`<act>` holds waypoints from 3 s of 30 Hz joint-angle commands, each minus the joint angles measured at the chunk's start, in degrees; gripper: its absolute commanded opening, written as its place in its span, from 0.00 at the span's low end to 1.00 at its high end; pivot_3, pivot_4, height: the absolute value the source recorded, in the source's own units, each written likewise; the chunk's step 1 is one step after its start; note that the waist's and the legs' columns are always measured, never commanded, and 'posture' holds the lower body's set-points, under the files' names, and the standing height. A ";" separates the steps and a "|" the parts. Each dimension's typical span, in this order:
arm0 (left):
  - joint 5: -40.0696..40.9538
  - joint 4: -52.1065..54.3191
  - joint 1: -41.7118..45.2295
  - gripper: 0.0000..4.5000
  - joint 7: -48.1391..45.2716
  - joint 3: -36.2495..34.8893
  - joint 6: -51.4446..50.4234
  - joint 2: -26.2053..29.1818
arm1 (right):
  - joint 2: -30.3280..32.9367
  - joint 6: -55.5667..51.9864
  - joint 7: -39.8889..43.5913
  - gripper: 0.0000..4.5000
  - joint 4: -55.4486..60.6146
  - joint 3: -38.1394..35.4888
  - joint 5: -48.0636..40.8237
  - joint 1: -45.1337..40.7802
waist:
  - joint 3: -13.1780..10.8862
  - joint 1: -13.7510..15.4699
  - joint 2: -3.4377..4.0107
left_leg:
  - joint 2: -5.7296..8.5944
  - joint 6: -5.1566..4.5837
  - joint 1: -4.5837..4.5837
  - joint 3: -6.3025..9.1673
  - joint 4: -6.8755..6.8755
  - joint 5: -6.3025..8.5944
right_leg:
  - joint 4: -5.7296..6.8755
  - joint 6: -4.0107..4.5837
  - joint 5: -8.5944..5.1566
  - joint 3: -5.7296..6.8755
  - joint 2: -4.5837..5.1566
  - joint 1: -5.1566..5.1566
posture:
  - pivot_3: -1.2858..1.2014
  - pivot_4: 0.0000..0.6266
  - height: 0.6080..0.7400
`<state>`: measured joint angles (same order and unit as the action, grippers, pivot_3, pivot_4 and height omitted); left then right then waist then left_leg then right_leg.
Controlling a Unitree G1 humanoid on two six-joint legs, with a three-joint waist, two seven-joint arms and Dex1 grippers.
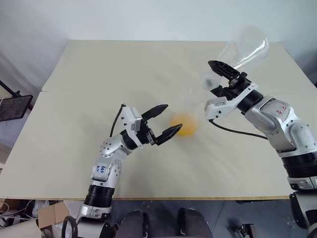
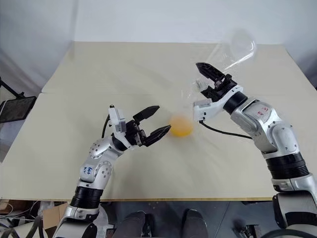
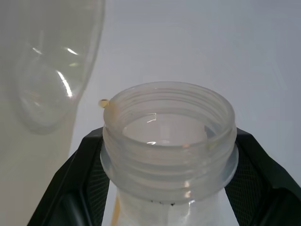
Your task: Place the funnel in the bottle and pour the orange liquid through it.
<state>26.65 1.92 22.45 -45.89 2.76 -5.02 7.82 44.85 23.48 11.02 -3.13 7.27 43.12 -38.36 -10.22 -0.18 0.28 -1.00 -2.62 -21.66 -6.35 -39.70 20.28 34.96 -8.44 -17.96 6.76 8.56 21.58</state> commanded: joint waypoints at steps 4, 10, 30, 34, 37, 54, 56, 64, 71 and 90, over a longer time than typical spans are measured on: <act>0.39 0.69 1.97 1.00 -1.02 -0.11 0.30 1.23 | -5.19 -12.04 8.13 0.63 6.40 -8.48 -19.03 2.86 | -0.01 0.08 -0.01 | 0.00 0.00 0.00 0.08 -0.01 0.00 | -0.01 0.00 0.00 0.08 0.00 -0.06 | 0.52 0.24 1.00; 0.65 -0.62 3.73 1.00 -2.16 0.14 -0.30 1.75 | -8.24 -29.58 12.30 0.63 9.56 -20.90 -35.60 4.05 | -0.01 0.42 -0.01 | 0.04 -0.02 -0.03 0.18 -0.02 -0.01 | 0.02 0.00 0.00 0.15 0.02 -0.08 | 0.52 0.24 1.00; 0.58 -2.92 5.46 1.00 -4.25 0.17 -0.54 2.08 | -8.34 -38.49 6.41 0.63 -5.06 -49.50 -58.06 16.61 | 0.01 0.50 0.04 | 0.10 -0.05 -0.11 0.15 -0.02 -0.03 | -0.02 0.00 0.00 0.18 0.01 -0.04 | 0.52 0.24 1.00; 0.48 -3.58 6.15 1.00 -4.50 0.11 -0.37 2.11 | -8.31 -33.84 4.80 0.63 -8.74 -50.00 -57.86 18.92 | 0.01 0.56 0.04 | 0.10 -0.05 -0.11 0.14 -0.02 -0.03 | -0.03 0.00 0.00 0.15 0.01 -0.04 | 0.52 0.24 1.00; 0.46 -4.25 6.81 1.00 -4.85 0.01 -0.22 2.16 | -9.83 -31.70 5.06 0.63 -9.71 -50.91 -60.85 20.20 | 0.01 0.56 0.04 | 0.10 -0.05 -0.11 0.15 -0.03 -0.04 | -0.03 0.00 0.00 0.16 0.01 -0.05 | 0.52 0.24 1.00; 0.64 -3.97 5.91 1.00 -6.77 -0.32 -1.18 4.49 | -6.63 -29.77 3.08 0.99 2.05 -55.79 -67.50 24.82 | 0.01 1.02 0.09 | 0.09 -0.04 -0.10 0.13 -0.03 -0.05 | -0.07 0.00 0.00 0.10 0.01 -0.06 | 0.52 0.24 1.00; 0.39 -4.25 5.78 1.00 -6.95 -0.23 -0.98 4.70 | -5.31 -29.16 2.82 0.99 3.13 -55.95 -67.23 24.30 | 0.01 1.16 0.09 | 0.08 -0.04 -0.10 0.12 -0.04 -0.05 | -0.07 0.00 0.00 0.10 0.01 -0.06 | 0.52 0.24 1.00; -0.84 -3.90 5.50 1.00 -8.04 -0.61 -1.36 8.63 | -0.41 -30.52 14.29 0.99 9.10 -46.66 -73.52 18.25 | 0.01 0.91 0.10 | 0.04 -0.05 -0.06 0.05 -0.03 -0.06 | -0.08 0.00 0.00 0.05 -0.03 -0.04 | 0.52 0.24 1.00; -2.03 -1.52 1.30 1.00 -10.61 -1.88 -0.89 16.85 | -1.98 -36.60 28.88 0.99 18.58 -38.49 -84.09 24.48 | 0.00 1.33 0.09 | 0.04 -0.05 -0.01 0.11 0.03 -0.06 | -0.03 0.00 0.00 0.09 -0.01 -0.06 | 0.52 0.24 1.00; -2.67 5.95 -10.62 1.00 -14.06 -7.52 -0.11 29.37 | 0.92 -18.55 62.48 0.99 13.25 -37.32 -77.29 52.33 | -0.06 1.33 -0.02 | 0.02 -0.08 0.31 -0.06 0.07 -0.04 | -0.24 -0.02 0.01 -0.11 0.02 -0.33 | 0.52 0.24 1.00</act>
<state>24.63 4.63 13.94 -59.34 -2.37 -6.35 34.67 46.66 2.48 73.49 11.37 -27.73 -33.40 14.99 -10.28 1.15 0.26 -0.99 -2.70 -21.33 -6.41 -39.63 20.24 34.71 -8.46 -17.95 6.65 8.57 21.23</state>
